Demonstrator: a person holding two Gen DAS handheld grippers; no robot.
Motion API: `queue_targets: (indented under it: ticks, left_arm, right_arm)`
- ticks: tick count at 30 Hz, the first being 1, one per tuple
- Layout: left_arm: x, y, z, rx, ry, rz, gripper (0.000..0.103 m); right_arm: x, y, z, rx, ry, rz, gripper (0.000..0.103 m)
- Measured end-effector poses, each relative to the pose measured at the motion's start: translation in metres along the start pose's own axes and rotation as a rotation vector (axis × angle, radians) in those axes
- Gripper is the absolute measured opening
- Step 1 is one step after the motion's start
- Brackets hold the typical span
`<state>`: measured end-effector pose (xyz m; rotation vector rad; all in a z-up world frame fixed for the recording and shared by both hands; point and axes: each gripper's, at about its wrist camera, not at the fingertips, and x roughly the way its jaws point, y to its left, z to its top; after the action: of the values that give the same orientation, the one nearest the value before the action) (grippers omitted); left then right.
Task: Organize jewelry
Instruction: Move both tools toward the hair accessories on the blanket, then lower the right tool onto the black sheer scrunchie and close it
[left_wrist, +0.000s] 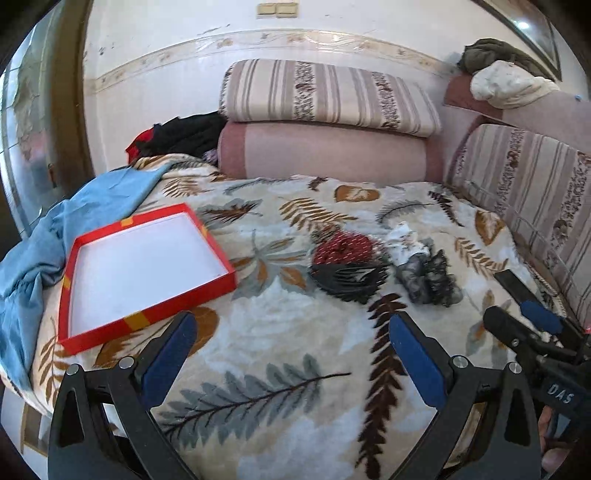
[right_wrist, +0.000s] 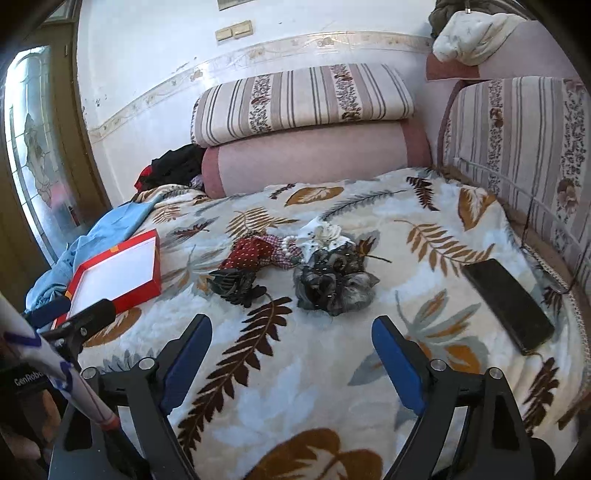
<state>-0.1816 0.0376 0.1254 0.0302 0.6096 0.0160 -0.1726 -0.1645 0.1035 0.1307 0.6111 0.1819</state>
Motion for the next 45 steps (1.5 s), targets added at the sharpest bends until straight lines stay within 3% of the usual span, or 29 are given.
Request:
queue_targets:
  ticks: [3, 11, 15, 30, 45]
  left_arm:
    - [-0.002, -0.012, 0.0, 0.054, -0.037, 0.008, 0.103]
    - [0.023, -0.005, 0.001, 0.044, 0.016, 0.007, 0.103]
    - [0.04, -0.001, 0.0, 0.025, 0.048, -0.015, 0.103]
    - [0.108, 0.003, -0.009, 0.017, 0.174, -0.031, 0.103]
    - [0.127, 0.005, -0.012, 0.013, 0.209, -0.041, 0.103]
  right_arm:
    - [-0.002, -0.007, -0.001, 0.007, 0.006, -0.01, 0.085]
    - [0.018, -0.018, 0.009, 0.037, 0.056, -0.007, 0.077]
    - [0.028, -0.019, 0.012, -0.005, 0.057, -0.053, 0.077]
    - [0.083, -0.038, 0.009, 0.009, 0.143, -0.079, 0.077]
    - [0.096, -0.034, 0.012, 0.013, 0.136, -0.063, 0.081]
